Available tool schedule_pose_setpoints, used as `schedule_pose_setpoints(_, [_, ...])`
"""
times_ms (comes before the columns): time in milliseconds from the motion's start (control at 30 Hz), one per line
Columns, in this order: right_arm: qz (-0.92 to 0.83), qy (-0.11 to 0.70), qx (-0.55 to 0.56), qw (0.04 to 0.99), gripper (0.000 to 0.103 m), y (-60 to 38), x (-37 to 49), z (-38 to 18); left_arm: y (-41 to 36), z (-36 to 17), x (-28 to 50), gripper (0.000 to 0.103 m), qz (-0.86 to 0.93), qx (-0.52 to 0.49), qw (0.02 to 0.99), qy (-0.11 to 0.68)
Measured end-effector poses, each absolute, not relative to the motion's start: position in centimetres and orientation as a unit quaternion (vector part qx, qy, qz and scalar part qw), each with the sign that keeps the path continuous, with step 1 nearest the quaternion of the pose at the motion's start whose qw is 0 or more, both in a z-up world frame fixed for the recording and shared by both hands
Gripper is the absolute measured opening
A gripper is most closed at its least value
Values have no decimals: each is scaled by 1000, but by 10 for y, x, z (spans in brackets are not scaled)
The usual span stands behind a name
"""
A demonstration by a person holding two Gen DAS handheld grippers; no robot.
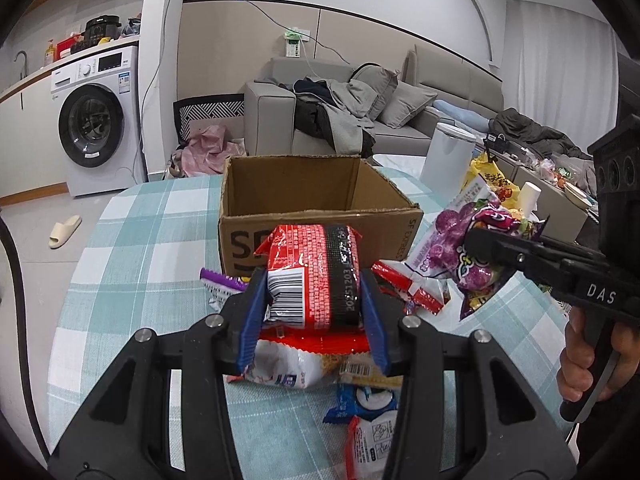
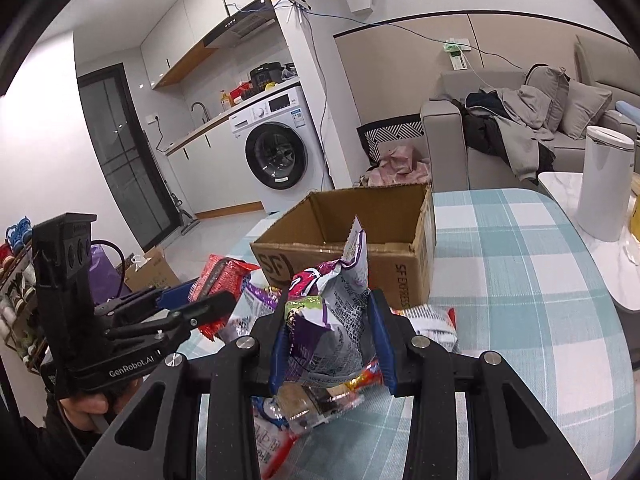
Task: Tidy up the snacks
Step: 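Carry the red noodle pack and purple candy bag over the box with both grippers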
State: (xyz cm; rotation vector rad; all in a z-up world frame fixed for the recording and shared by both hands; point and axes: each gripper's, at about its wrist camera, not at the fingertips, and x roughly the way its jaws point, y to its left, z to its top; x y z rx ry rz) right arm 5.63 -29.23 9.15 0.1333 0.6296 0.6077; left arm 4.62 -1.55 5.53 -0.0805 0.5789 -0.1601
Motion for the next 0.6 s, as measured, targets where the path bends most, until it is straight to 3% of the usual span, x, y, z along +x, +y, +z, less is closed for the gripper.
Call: schedule_pose_setpoints(600, [286,298,88,906,37,-282,102,104,-19,64,108,42,-75,-27,954,288])
